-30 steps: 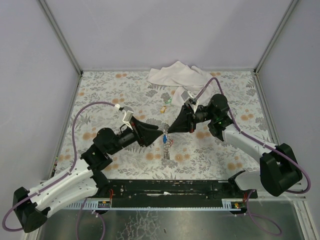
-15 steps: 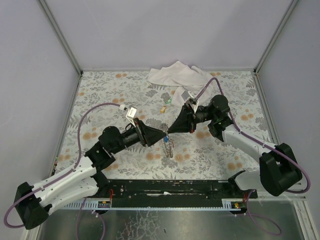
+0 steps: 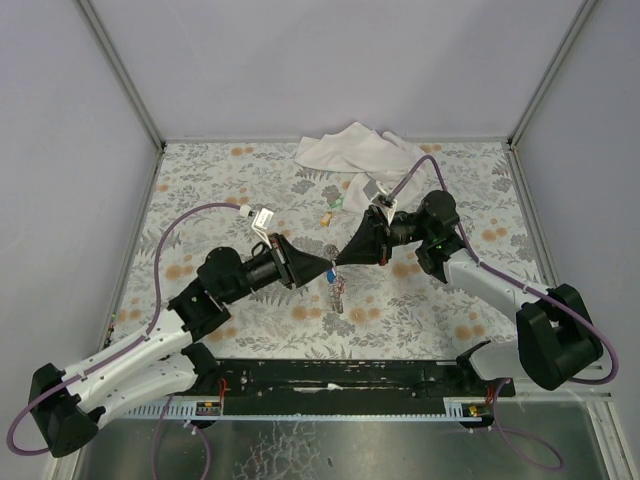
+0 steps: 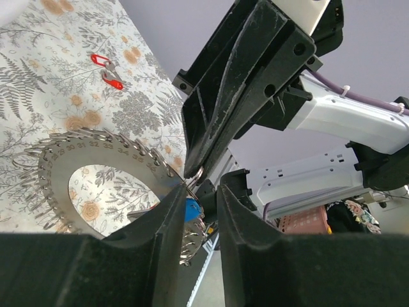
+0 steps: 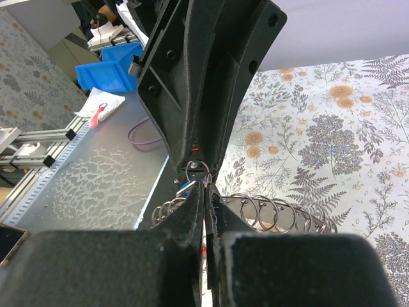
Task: Remove the keys from the keyring
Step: Remove the key from the keyring.
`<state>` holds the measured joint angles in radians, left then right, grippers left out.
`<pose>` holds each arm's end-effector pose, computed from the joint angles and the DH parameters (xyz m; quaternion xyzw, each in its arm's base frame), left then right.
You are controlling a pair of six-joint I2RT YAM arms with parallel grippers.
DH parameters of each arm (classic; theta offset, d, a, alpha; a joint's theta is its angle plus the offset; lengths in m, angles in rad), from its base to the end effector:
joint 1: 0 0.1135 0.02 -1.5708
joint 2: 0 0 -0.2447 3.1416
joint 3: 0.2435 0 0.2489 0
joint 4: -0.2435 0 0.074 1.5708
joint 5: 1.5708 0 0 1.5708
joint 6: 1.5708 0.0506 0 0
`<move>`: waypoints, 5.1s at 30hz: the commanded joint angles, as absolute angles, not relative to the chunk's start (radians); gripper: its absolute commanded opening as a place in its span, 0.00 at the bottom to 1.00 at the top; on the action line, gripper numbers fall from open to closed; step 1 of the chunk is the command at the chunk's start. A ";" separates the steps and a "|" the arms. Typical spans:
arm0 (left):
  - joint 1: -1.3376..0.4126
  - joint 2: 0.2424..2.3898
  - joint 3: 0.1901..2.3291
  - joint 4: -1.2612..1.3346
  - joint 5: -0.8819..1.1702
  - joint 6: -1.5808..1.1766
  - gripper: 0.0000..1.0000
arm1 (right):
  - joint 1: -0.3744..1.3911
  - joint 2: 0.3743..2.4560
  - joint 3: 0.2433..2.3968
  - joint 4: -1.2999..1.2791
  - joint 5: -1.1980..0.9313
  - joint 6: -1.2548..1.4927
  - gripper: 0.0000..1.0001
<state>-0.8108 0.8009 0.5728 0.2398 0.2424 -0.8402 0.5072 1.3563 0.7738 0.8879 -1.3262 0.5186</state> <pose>0.1439 -0.1690 0.2945 0.0757 0.6990 -0.5765 0.4164 0.2252 0.1813 0.2958 -0.4937 0.4688 0.6290 0.3752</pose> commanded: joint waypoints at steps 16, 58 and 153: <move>-0.807 0.816 0.636 0.082 0.198 -0.816 0.00 | 0.499 1.344 0.782 0.964 -1.316 0.530 0.00; -0.763 0.608 0.325 0.572 0.334 -0.524 0.46 | 0.494 1.344 0.771 1.023 -1.323 0.571 0.00; -0.764 1.090 1.106 -0.551 0.424 0.077 0.00 | 0.485 1.319 1.003 -0.036 -1.350 -0.313 0.55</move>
<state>-0.7650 1.0447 0.9962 -0.4129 0.3866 -0.0154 0.4763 1.3437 1.0309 -0.1539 -1.3045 -0.3798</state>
